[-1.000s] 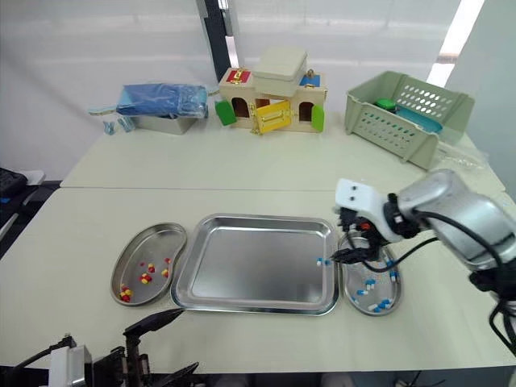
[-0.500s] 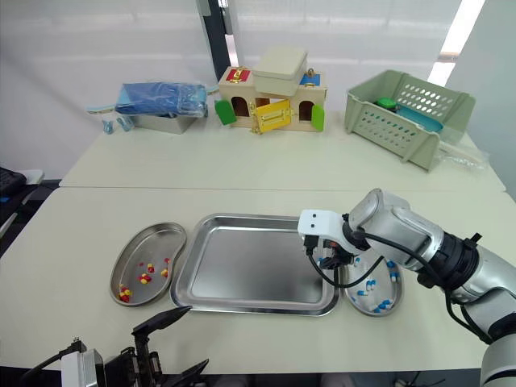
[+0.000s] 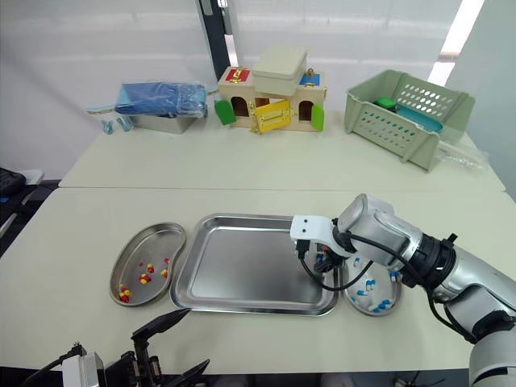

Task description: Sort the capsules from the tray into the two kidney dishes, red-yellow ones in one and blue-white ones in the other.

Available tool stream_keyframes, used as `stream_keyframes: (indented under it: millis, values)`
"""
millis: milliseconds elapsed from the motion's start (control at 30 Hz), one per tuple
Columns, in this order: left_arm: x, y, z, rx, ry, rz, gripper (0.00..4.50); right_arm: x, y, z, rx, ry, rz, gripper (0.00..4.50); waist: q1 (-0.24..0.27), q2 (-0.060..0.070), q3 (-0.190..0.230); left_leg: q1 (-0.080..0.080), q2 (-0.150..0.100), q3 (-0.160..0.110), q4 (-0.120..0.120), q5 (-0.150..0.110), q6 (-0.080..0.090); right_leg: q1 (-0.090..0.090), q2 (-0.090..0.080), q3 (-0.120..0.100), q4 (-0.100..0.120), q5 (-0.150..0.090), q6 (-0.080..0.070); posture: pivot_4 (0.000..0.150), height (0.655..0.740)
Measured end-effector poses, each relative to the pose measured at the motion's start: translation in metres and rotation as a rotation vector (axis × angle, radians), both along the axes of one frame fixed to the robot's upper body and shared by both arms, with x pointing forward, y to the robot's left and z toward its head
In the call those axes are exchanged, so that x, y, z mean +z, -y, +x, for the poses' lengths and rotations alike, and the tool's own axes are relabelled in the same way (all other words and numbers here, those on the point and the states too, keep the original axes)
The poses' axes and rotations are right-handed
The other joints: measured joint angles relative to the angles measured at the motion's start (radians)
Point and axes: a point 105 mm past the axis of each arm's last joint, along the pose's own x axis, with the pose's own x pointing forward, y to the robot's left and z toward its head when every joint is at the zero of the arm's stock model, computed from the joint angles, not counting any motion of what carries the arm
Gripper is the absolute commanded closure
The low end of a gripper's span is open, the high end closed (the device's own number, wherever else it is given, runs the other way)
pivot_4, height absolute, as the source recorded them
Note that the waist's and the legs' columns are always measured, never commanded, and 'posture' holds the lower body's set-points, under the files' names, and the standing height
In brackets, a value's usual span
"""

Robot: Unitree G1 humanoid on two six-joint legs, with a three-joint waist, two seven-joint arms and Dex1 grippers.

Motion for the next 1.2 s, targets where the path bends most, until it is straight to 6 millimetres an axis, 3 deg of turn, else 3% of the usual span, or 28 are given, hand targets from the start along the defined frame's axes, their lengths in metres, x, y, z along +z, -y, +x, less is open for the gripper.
stream_keyframes:
  millis: [133, 300, 533, 767, 1200]
  values:
    - [0.0001, -0.0007, 0.0002, -0.002, -0.002, 0.007, 0.00, -0.0025, 0.0010, 0.0000, 0.004, 0.007, -0.016, 1.65, 0.000, 0.000, 0.000, 0.000, 0.000, 0.000, 0.000, 0.000, 0.000, 0.000, 0.000, 0.000, 0.000, 0.000, 0.000, 0.150, 0.7400]
    - [0.0002, -0.0015, 0.0010, 0.009, -0.004, 0.006, 0.00, -0.0027, 0.0019, 0.0012, 0.007, 0.025, -0.030, 2.72, 0.000, 0.000, 0.000, 0.000, 0.000, 0.000, 0.000, 0.000, 0.000, 0.000, 0.000, 0.000, 0.000, 0.000, 0.000, 0.150, 0.7400]
    - [0.0002, -0.0024, 0.0012, 0.012, -0.008, 0.011, 0.00, -0.0029, 0.0021, 0.0009, 0.016, 0.035, -0.041, 2.72, 0.000, 0.000, 0.000, 0.000, 0.000, 0.000, 0.000, 0.000, 0.000, 0.000, 0.000, 0.000, 0.000, 0.000, 0.000, 0.150, 0.7400]
    - [-0.0003, -0.0030, 0.0004, 0.010, -0.013, 0.015, 0.00, -0.0030, 0.0022, 0.0007, 0.020, 0.038, -0.044, 4.05, 0.000, 0.000, 0.000, 0.000, 0.000, 0.000, 0.000, 0.000, 0.000, 0.000, 0.000, 0.000, 0.000, 0.000, 0.000, 0.150, 0.7400]
    - [-0.0004, -0.0033, -0.0001, 0.008, -0.014, 0.020, 0.00, -0.0033, -0.0007, -0.0001, 0.040, 0.043, -0.041, 4.05, 0.000, 0.000, 0.000, 0.000, 0.000, 0.000, 0.000, 0.000, 0.000, 0.000, 0.000, 0.000, 0.000, 0.000, 0.000, 0.150, 0.7400]
